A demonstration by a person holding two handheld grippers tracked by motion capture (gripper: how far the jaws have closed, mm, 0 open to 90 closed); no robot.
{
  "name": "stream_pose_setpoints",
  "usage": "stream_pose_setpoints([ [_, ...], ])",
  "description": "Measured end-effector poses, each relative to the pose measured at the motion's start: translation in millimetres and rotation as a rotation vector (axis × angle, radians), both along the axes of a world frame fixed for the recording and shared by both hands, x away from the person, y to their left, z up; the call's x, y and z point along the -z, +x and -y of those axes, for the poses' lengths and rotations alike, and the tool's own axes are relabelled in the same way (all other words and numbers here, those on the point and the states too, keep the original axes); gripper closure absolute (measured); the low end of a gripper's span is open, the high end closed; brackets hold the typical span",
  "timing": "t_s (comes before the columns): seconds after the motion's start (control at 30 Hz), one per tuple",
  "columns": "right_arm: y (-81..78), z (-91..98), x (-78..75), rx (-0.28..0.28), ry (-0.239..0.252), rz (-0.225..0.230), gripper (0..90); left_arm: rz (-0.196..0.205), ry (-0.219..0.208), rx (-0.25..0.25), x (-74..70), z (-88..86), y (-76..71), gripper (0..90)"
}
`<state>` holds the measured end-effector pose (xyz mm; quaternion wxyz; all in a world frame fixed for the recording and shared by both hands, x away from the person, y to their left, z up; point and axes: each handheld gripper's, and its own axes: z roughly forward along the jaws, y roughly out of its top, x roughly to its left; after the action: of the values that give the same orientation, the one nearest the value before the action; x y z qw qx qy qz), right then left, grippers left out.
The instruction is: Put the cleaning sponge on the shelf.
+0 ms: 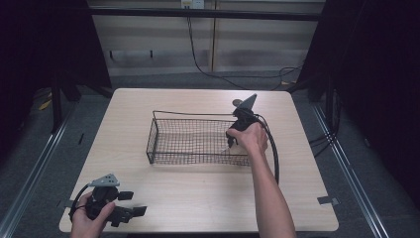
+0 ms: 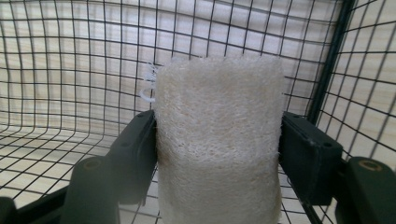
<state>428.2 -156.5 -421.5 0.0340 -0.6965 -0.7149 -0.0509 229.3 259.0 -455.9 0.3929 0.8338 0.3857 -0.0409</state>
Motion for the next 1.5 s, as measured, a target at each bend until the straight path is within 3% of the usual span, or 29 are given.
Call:
stream_pose_setpoints([
  [0.5, 1.8, -3.2, 13.7, 0.022, -0.033, -0.017, 32.9, 0.003, 0.006, 0.001, 0.2, 0.6, -0.2, 17.3],
  [0.73, 0.7, -1.1, 18.8, 0.033, -0.023, -0.015, 32.3, 0.003, 0.005, 0.003, 0.3, 0.7, -0.1, 17.3],
  [1.0, 0.9, 1.3, 22.7, 0.046, -0.010, -0.041, 20.8, 0.002, 0.006, 0.001, 0.4, 0.7, -0.1, 17.3],
  [1.5, 0.2, 1.2, 19.6, 0.037, 0.010, -0.031, 16.4, 0.005, 0.004, 0.002, 0.0, 0.5, -0.3, 17.3],
])
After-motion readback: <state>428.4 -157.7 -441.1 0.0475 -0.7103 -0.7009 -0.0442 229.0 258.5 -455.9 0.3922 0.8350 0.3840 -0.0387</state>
